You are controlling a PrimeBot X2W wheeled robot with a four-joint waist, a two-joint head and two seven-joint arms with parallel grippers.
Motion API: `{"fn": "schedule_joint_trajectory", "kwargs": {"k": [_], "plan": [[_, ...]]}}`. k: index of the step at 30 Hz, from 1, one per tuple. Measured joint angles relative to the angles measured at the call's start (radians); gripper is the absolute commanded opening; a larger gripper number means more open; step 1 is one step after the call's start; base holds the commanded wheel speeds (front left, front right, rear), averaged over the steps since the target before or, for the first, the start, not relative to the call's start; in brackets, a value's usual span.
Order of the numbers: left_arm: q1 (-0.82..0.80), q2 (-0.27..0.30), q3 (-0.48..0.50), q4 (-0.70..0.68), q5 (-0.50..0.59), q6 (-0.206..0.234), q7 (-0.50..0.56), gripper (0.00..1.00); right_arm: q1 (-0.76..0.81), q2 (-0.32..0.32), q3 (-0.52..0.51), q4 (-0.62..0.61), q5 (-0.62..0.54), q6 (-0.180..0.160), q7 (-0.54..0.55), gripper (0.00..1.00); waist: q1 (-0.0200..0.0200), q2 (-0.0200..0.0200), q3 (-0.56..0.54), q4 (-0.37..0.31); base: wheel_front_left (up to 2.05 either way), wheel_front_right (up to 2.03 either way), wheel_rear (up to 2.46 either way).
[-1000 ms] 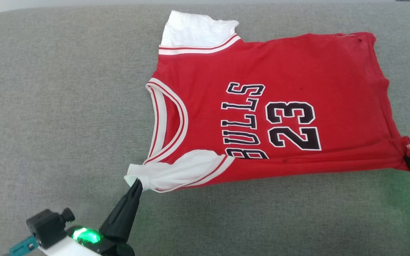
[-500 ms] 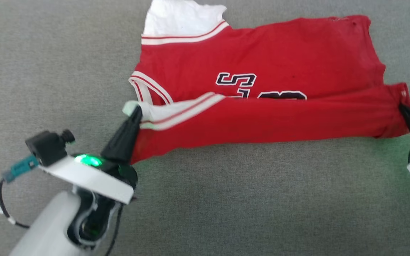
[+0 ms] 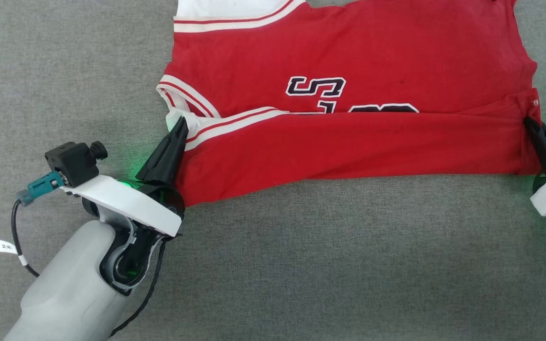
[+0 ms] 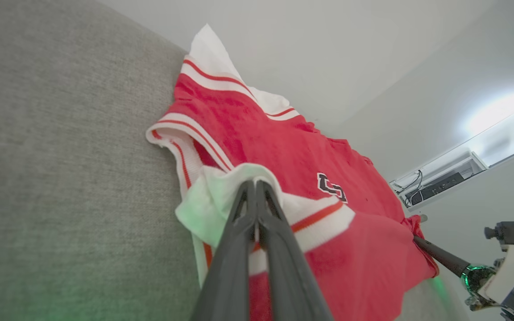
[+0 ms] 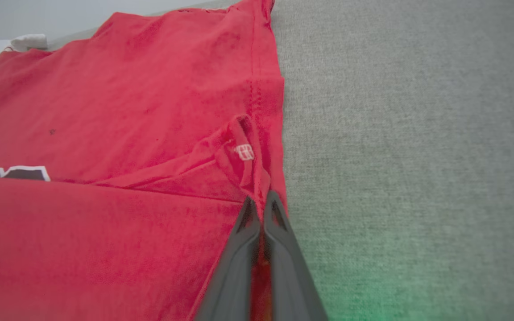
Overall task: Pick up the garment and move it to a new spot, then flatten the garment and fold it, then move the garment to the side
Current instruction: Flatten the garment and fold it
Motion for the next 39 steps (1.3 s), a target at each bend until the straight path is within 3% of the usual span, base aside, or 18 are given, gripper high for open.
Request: {"fn": "schedule_joint_trajectory", "kwargs": {"k": [1,2,3,4,14,17,23,28,32,36,37,38,39], "plan": [[-0.004,0.001,-0.008,0.007,0.002,0.000,0.000,0.00,-0.004,-0.001,0.008,0.007,0.001,0.000,-0.008,0.00,0.0000,0.0000,-0.002,0.000,0.00,0.00,0.00],[-0.007,0.003,-0.013,0.012,0.003,0.000,-0.001,0.13,-0.006,-0.002,0.016,0.012,0.001,0.000,-0.015,0.25,0.0000,0.0000,-0.006,0.000,0.00,0.00,0.00],[-0.011,0.007,-0.019,0.018,0.010,0.000,0.000,0.78,-0.006,-0.002,0.022,0.020,0.001,0.000,-0.022,0.45,0.0001,0.0000,-0.011,0.001,0.00,0.00,0.00],[-0.014,0.015,-0.024,0.024,0.030,0.000,0.000,1.00,-0.006,-0.002,0.027,0.028,0.005,0.000,-0.032,0.98,0.0000,0.0000,-0.017,0.002,0.00,0.00,0.00],[-0.076,0.165,-0.071,-0.032,0.179,0.008,0.024,1.00,0.040,-0.014,0.012,0.039,0.024,-0.001,-0.089,1.00,0.0000,0.0000,-0.090,0.019,0.00,0.00,0.00],[-0.095,0.220,-0.094,-0.100,0.183,0.052,0.153,1.00,0.058,-0.016,-0.009,0.023,0.029,-0.001,-0.104,1.00,0.0000,0.0000,-0.116,0.026,0.00,0.00,0.00],[-0.084,0.312,-0.188,-0.273,0.115,0.156,0.542,1.00,0.076,0.002,-0.025,-0.014,0.030,-0.001,-0.105,1.00,0.0000,0.0000,-0.142,0.022,0.00,0.00,0.00],[-0.068,0.331,-0.213,-0.337,0.045,0.239,0.703,1.00,0.077,0.029,-0.015,-0.038,0.023,-0.001,-0.095,1.00,0.0000,0.0000,-0.136,-0.002,0.00,0.00,0.00],[-0.067,0.330,-0.244,-0.269,0.040,0.255,0.776,1.00,0.077,0.040,0.000,-0.057,0.030,-0.001,-0.087,1.00,0.0000,0.0000,-0.131,-0.027,0.00,0.00,0.00],[-0.085,0.309,-0.248,-0.170,-0.002,0.223,0.819,1.00,0.075,0.047,0.006,-0.061,0.032,-0.001,-0.086,1.00,0.0000,0.0000,-0.124,-0.059,0.00,0.00,0.00],[-0.093,0.303,-0.248,-0.147,-0.004,0.214,0.823,0.98,0.074,0.048,0.010,-0.061,0.033,-0.001,-0.086,1.00,0.0000,0.0000,-0.123,-0.067,0.00,0.00,0.00],[-0.100,0.294,-0.247,-0.123,-0.011,0.205,0.827,0.83,0.074,0.050,0.013,-0.061,0.034,-0.001,-0.086,1.00,0.0000,0.0000,-0.123,-0.075,0.00,0.00,0.00],[-0.102,0.286,-0.245,-0.102,-0.018,0.199,0.827,0.57,0.073,0.051,0.016,-0.060,0.035,-0.001,-0.085,1.00,0.0000,0.0000,-0.122,-0.082,0.00,0.00,0.00]]}}
